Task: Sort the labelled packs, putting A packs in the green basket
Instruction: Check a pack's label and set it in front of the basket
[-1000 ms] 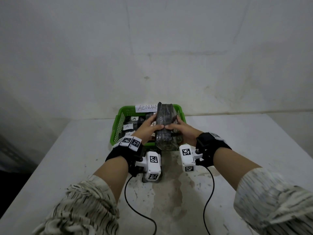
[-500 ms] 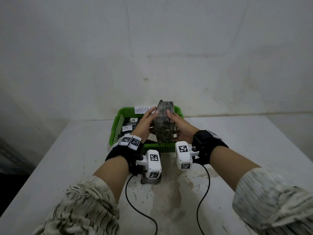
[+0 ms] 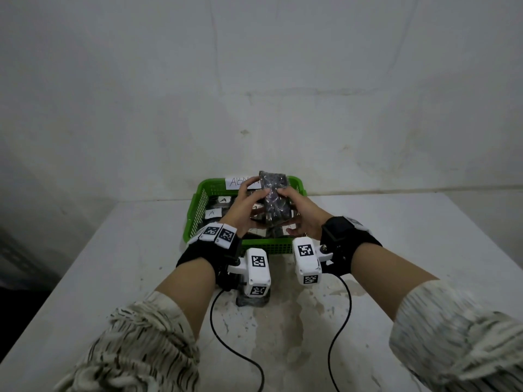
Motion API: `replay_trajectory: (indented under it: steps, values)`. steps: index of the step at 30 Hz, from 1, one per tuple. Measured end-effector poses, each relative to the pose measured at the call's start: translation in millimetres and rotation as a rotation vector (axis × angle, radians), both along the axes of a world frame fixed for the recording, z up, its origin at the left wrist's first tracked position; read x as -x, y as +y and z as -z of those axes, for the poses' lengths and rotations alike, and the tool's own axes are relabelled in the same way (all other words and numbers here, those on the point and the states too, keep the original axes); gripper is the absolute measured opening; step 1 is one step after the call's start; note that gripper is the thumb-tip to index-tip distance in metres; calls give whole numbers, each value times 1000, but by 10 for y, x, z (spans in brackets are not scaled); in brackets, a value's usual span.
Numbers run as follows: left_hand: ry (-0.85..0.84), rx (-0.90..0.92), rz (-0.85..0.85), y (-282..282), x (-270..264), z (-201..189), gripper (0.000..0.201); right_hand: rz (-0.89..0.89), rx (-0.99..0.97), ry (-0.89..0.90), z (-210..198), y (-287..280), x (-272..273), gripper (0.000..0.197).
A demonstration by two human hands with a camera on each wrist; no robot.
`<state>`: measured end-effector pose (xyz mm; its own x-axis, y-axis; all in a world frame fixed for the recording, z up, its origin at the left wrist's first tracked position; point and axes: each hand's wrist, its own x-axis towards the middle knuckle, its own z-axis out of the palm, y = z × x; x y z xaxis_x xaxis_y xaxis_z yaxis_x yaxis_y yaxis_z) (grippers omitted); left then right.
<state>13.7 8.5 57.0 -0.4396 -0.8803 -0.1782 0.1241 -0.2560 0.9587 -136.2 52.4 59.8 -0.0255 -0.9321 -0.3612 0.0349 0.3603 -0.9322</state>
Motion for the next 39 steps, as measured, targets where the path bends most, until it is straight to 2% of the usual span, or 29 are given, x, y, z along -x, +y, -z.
replay_trajectory:
  steps: [3, 7, 10, 15, 19, 23, 27, 28, 32, 36, 39]
  values:
    - [-19, -4, -47, -8, 9, -18, 26, -67, -19, 43, 34, 2, 8, 34]
    - [-52, -2, -102, -58, 29, -23, 31, -104, 2, 70, 85, 6, 10, 76]
    - [-31, -3, -120, -49, 12, -5, 34, -85, 41, 98, 106, -2, 6, 87]
    - [-38, 37, -51, 17, -44, -5, 50, -96, 67, 69, 127, -32, 62, 85]
    - [-42, 70, -135, 28, -69, -72, 38, -128, 116, 152, 110, -14, 115, 77]
    - [-15, 50, -138, -28, -112, -109, 55, -183, 177, 240, 121, 5, 171, 56]
    - [-144, 142, -100, -53, -92, -114, 53, -102, 172, 210, 141, -13, 142, 24]
    - [-165, 145, -84, -48, -90, -107, 51, -59, 157, 218, 137, -19, 130, 22]
    - [-162, 60, -2, -8, -81, -52, 51, 68, 109, 109, 71, -17, 83, 46]
    - [-97, 50, 28, 46, -60, -47, 59, 62, 111, 55, 14, -27, 29, 62]
    - [-76, 47, -9, 32, -37, -21, 38, 49, 116, 100, 10, -39, 4, 63]
